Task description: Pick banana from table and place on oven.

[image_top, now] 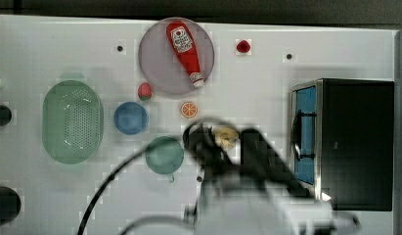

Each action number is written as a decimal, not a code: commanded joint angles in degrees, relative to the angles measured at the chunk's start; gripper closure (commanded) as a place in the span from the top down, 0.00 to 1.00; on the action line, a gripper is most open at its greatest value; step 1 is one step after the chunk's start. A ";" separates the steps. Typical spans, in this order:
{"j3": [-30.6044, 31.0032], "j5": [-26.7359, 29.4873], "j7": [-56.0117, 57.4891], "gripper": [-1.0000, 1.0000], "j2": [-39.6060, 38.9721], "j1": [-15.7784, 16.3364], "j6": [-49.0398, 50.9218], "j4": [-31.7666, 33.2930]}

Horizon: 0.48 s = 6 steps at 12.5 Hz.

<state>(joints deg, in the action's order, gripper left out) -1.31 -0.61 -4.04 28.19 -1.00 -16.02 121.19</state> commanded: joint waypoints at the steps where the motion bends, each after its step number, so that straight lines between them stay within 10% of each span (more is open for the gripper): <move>1: -0.49 0.07 -0.82 1.00 -10.28 -0.39 -4.82 7.81; 6: -2.06 0.07 -0.82 1.00 -23.07 -0.45 -22.03 13.36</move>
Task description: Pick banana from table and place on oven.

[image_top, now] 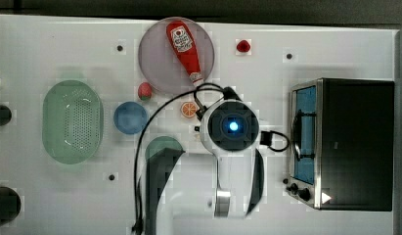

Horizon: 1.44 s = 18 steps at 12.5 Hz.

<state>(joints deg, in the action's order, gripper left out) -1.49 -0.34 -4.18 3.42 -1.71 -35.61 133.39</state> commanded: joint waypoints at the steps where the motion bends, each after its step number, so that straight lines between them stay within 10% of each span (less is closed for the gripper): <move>1: -2.39 -0.20 -0.65 1.00 -1.03 0.25 -5.69 1.82; 12: -3.72 -0.20 -0.53 1.00 -19.75 0.19 -29.18 7.94; 18: -3.92 -0.19 -0.53 0.36 -23.06 0.17 -33.41 7.98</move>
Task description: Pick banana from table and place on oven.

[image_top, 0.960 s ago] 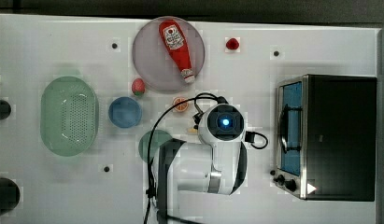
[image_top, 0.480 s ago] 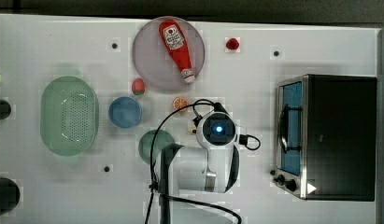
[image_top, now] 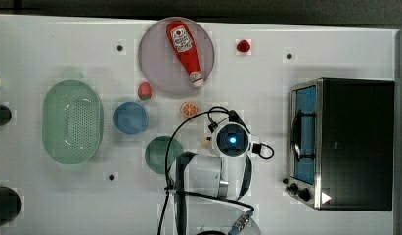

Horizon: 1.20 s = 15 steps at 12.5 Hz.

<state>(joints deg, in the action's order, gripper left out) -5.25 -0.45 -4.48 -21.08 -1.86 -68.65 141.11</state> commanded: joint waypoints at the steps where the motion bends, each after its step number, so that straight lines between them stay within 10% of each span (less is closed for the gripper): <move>1: -0.18 -0.08 -0.24 0.26 1.57 0.32 -0.38 0.14; 8: 0.23 -0.08 -0.23 0.25 13.41 0.39 3.69 -2.03; 15: -1.49 -0.07 1.97 0.25 28.91 0.20 43.44 -18.63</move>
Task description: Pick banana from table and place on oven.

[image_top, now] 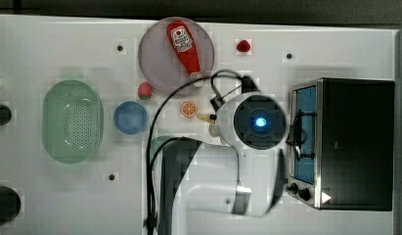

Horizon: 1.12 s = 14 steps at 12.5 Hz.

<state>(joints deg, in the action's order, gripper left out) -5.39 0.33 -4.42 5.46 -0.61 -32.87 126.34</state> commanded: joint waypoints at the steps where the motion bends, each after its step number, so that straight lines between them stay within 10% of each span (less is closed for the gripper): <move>1: -2.55 -0.85 4.48 0.25 2.74 -1.28 11.13 -6.47; 14: -26.84 -4.08 33.05 0.25 -10.26 -3.55 0.61 -13.14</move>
<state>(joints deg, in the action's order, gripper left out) -34.49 -4.37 22.14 -7.27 -6.58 -32.06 114.31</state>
